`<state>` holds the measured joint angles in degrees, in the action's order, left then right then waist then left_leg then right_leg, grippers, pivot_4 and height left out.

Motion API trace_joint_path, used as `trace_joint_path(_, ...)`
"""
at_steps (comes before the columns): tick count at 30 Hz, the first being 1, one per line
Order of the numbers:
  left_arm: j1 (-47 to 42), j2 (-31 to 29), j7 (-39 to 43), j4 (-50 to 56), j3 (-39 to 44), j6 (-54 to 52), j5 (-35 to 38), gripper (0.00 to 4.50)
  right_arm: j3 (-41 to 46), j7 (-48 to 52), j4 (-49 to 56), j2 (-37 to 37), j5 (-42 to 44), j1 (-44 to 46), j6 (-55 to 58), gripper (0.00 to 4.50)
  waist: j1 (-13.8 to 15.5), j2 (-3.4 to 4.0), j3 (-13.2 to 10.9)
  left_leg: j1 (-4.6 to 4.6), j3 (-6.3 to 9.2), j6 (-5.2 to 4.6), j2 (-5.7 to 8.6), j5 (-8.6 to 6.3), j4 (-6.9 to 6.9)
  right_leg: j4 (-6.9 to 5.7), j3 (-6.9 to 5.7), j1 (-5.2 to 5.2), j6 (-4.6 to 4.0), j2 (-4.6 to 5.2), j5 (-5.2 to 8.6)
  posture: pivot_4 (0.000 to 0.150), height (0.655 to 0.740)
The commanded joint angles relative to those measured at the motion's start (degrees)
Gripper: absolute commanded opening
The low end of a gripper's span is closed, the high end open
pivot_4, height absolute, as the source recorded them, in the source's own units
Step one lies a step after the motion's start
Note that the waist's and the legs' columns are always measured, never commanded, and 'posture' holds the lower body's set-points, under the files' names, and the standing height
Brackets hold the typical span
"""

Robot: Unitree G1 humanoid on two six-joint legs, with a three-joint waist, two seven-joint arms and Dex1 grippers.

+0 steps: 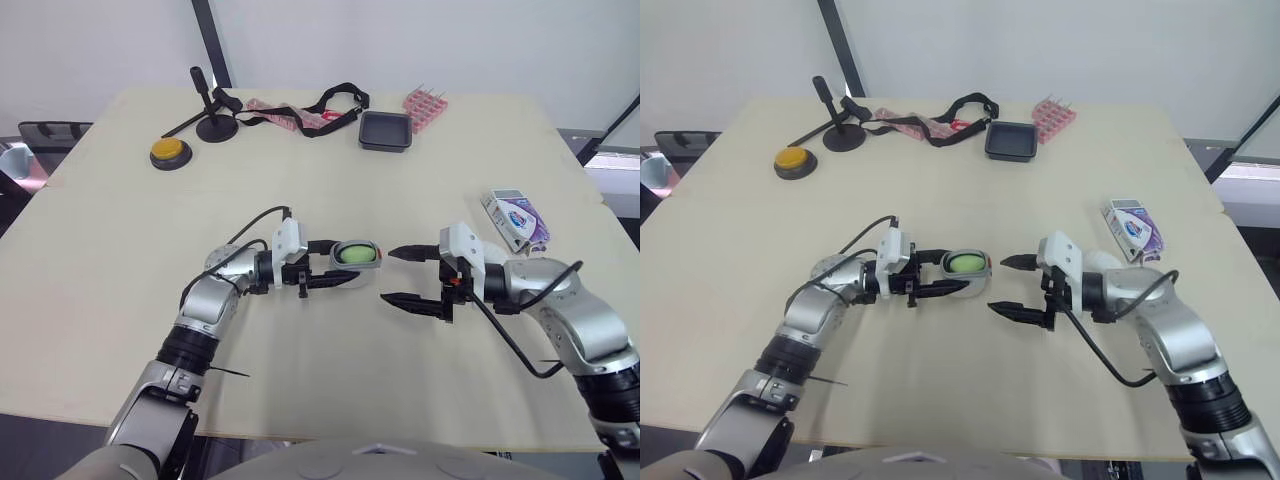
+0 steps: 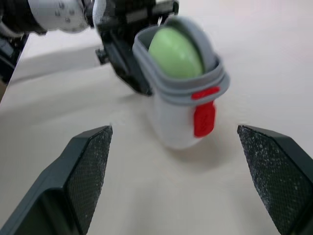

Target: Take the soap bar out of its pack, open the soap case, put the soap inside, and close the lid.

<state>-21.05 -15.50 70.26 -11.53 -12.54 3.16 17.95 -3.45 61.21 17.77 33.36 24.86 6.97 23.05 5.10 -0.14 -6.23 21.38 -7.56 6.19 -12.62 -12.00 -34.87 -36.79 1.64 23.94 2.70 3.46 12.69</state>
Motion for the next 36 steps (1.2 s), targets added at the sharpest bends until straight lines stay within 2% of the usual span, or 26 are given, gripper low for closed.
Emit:
trace_joint_path(1, 0.0, -0.6, 1.7, 0.6, 0.1, 2.5, 0.6, 1.91, 1.0, 0.4, -1.6, -0.1, -1.0, -1.1, -5.9, 4.4, -0.2, 0.0, 0.0, 0.0, 0.0, -0.02, 0.0, -0.01, 0.0, 0.0, -0.01, 0.0, 0.0, 0.01, 0.0, 0.15, 0.74)
trace_joint_path(6, 0.0, -0.6, 2.8, -1.0, -0.2, 4.8, -0.2, 1.91, 3.8, -2.1, -2.0, 0.7, -1.0, -3.2, -8.6, 4.4, -0.4, 0.0, 0.0, 0.0, 0.0, -0.07, 0.01, -0.01, 0.01, 0.01, -0.01, -0.01, -0.01, 0.01, 0.0, 0.15, 0.74)
trace_joint_path(11, -0.1, 0.0, 2.7, -1.4, -0.5, 6.0, -0.6, 1.91, 17.0, -6.2, -0.7, 3.5, 3.1, -10.4, -6.7, 4.4, -0.1, 0.01, 0.0, 0.03, 0.0, -0.13, 0.06, -0.04, 0.02, 0.12, 0.0, -0.03, 0.0, 0.05, 0.0, 0.15, 0.74)
trace_joint_path(15, -0.2, 0.3, 2.2, -1.7, -0.7, 6.7, -1.0, 1.91, 27.9, -6.8, -4.0, 6.5, 2.0, -18.3, -9.0, 4.4, 0.1, 0.01, 0.0, 0.02, 0.0, -0.24, 0.07, -0.1, 0.02, 0.21, -0.01, -0.08, -0.01, 0.07, 0.01, 0.15, 0.74)
trace_joint_path(21, -0.1, 0.5, 2.1, -1.4, -1.1, 6.6, -1.2, 1.91, 38.5, -6.5, -9.4, 6.7, 2.9, -26.0, -11.6, 4.4, -0.5, 0.05, 0.0, -0.01, 0.0, -0.28, 0.06, -0.12, 0.02, 0.28, 0.0, -0.11, -0.05, 0.2, 0.03, 0.15, 0.74)
trace_joint_path(29, -0.7, 0.8, 2.6, -1.3, -1.3, 5.7, -0.9, 1.91, 40.6, -4.8, -14.5, 9.5, 2.0, -27.4, -11.9, 4.4, -0.8, 0.2, 0.1, -0.01, -0.02, -0.34, 0.07, -0.14, 0.01, 0.34, -0.02, -0.11, -0.07, 0.24, 0.04, 0.15, 0.74)
trace_joint_path(32, -0.7, 0.6, 3.1, -1.4, -1.7, 5.3, -0.8, 1.91, 39.0, -3.4, -14.7, 16.1, -1.0, -25.9, -10.1, 4.4, -0.9, 0.39, 0.2, -0.01, -0.07, -0.4, 0.11, -0.16, -0.01, 0.35, -0.01, -0.12, -0.07, 0.22, 0.04, 0.15, 0.74)
trace_joint_path(36, -0.8, 0.5, 3.3, -1.7, -2.0, 5.0, -1.2, 1.91, 36.4, -2.2, -11.8, 25.3, 1.4, -20.0, 0.7, 4.4, -1.0, 0.41, 0.2, -0.1, -0.11, -0.46, 0.15, -0.14, -0.01, 0.35, 0.07, -0.2, -0.06, 0.16, 0.04, 0.15, 0.74)
